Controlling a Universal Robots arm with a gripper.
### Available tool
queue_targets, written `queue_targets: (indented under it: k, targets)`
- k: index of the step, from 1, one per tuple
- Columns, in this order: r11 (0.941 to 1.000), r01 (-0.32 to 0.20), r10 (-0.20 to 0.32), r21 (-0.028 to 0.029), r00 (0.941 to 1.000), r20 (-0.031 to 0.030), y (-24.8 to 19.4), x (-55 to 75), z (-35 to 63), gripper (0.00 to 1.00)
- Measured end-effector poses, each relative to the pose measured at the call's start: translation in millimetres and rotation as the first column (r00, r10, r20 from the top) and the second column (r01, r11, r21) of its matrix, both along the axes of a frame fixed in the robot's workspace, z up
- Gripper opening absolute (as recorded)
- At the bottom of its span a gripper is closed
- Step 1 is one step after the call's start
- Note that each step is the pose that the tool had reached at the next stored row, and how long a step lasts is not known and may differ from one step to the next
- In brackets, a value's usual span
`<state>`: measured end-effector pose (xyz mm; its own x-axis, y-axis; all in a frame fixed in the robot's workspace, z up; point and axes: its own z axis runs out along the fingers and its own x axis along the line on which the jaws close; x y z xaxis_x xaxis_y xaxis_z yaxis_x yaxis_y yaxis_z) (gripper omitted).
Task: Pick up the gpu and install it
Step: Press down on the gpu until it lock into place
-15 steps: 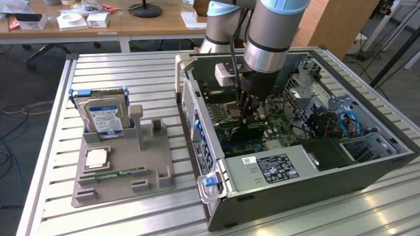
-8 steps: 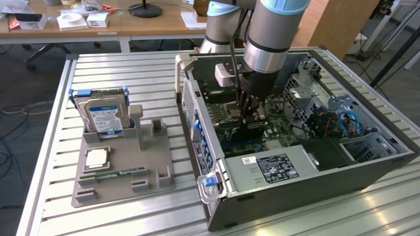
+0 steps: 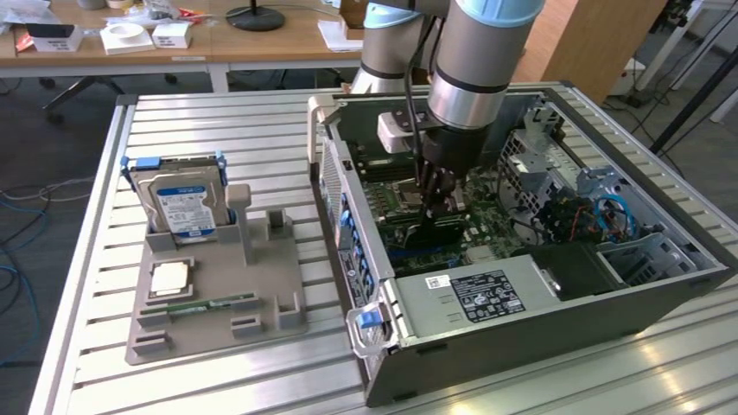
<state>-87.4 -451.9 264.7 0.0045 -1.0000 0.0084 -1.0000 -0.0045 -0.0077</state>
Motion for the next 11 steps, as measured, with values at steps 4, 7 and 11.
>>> queue_targets:
  k: [4,7,11]
  targets:
    - [1.0000,0.000,0.000,0.0006,1.0000,0.0003,0.1,0.0,-0.4,0.10]
    - [1.0000,0.000,0.000,0.0013,1.0000,0.0006,0.1,0.1,-1.9,0.10]
    - [1.0000,0.000,0.000,0.0006,1.0000,0.0003,0.1,0.0,-1.7,0.10]
